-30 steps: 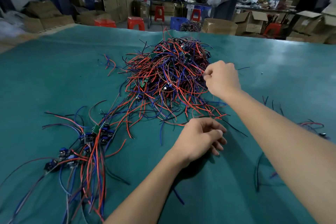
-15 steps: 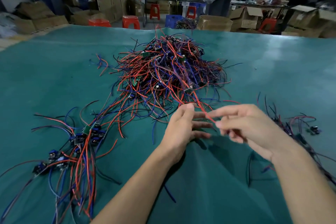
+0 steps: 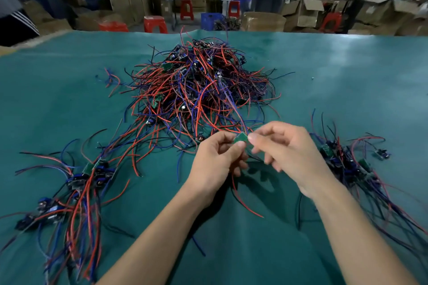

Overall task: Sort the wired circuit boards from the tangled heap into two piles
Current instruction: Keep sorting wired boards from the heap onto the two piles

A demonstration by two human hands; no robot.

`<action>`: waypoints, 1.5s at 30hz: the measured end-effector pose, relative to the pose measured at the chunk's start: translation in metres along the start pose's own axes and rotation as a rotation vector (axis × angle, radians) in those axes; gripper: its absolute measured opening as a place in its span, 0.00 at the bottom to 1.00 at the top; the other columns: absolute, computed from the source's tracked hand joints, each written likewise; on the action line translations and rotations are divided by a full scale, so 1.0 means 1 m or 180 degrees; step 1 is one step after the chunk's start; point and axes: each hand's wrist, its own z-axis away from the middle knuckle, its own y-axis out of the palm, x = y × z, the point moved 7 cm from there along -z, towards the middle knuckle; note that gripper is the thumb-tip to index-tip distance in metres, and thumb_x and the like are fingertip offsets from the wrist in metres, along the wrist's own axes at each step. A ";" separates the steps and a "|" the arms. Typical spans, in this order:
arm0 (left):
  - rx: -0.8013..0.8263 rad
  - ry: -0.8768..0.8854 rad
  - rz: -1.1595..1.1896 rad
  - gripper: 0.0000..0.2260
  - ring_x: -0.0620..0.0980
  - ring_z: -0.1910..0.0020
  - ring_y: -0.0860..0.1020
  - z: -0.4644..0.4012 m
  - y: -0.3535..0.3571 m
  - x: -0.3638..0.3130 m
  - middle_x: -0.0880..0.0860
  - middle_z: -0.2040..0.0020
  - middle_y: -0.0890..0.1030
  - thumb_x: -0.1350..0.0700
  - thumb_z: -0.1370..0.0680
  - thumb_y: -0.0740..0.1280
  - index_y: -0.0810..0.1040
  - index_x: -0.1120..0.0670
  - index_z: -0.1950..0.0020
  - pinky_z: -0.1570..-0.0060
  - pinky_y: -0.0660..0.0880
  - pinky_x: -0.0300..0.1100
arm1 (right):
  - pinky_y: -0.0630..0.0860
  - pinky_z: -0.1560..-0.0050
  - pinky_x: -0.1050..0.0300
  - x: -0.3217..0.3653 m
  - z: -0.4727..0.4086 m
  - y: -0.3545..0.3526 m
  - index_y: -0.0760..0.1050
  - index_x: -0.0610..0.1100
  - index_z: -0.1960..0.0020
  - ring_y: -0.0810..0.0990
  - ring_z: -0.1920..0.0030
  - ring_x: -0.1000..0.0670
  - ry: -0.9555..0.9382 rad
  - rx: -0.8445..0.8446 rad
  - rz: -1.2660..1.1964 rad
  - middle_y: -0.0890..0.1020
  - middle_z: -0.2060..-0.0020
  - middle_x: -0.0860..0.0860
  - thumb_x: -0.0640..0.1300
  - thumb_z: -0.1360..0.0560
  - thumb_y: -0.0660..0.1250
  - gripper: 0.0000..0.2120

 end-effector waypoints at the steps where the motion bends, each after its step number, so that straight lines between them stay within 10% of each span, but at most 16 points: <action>1: 0.0009 0.0020 -0.0095 0.04 0.47 0.72 0.77 0.001 0.001 0.000 0.56 0.65 0.79 0.65 0.20 0.66 0.73 0.63 0.47 0.74 0.72 0.36 | 0.69 0.74 0.62 -0.001 -0.001 -0.001 0.84 0.48 0.57 0.76 0.72 0.53 -0.0035 -0.0189 -0.0139 0.85 0.65 0.43 0.53 0.28 0.77 0.09; 17: 0.0454 -0.0128 0.0206 0.13 0.46 0.67 0.71 0.005 0.009 -0.001 0.54 0.60 0.75 0.47 0.22 0.68 0.82 0.57 0.49 0.76 0.64 0.35 | 0.66 0.70 0.64 -0.008 -0.001 0.019 0.86 0.39 0.52 0.75 0.64 0.53 0.0412 0.0060 -0.1535 0.85 0.60 0.46 0.35 0.23 0.68 0.07; 28: 0.0772 -0.0075 -0.0071 0.15 0.44 0.70 0.64 0.007 0.015 -0.006 0.53 0.63 0.79 0.49 0.21 0.65 0.82 0.50 0.65 0.72 0.52 0.40 | 0.72 0.68 0.61 0.002 -0.002 -0.022 0.85 0.48 0.64 0.74 0.68 0.53 -0.0358 -0.1010 -0.0773 0.86 0.62 0.51 0.33 0.25 0.74 0.13; 39: 0.1238 -0.0439 0.0860 0.14 0.41 0.73 0.62 0.012 0.027 -0.003 0.48 0.66 0.72 0.47 0.19 0.61 0.81 0.52 0.56 0.76 0.60 0.31 | 0.71 0.69 0.61 -0.019 0.013 -0.085 0.79 0.43 0.59 0.76 0.70 0.55 -0.0087 -0.2762 -0.1925 0.82 0.67 0.50 0.38 0.18 0.68 0.11; 45: 0.0995 -0.0497 0.1250 0.15 0.41 0.73 0.61 0.007 0.019 -0.005 0.47 0.68 0.69 0.46 0.20 0.60 0.83 0.52 0.55 0.77 0.53 0.34 | 0.71 0.71 0.61 -0.005 -0.001 -0.008 0.86 0.44 0.58 0.79 0.68 0.54 0.0412 -0.0616 -0.0795 0.85 0.66 0.50 0.60 0.25 0.72 0.19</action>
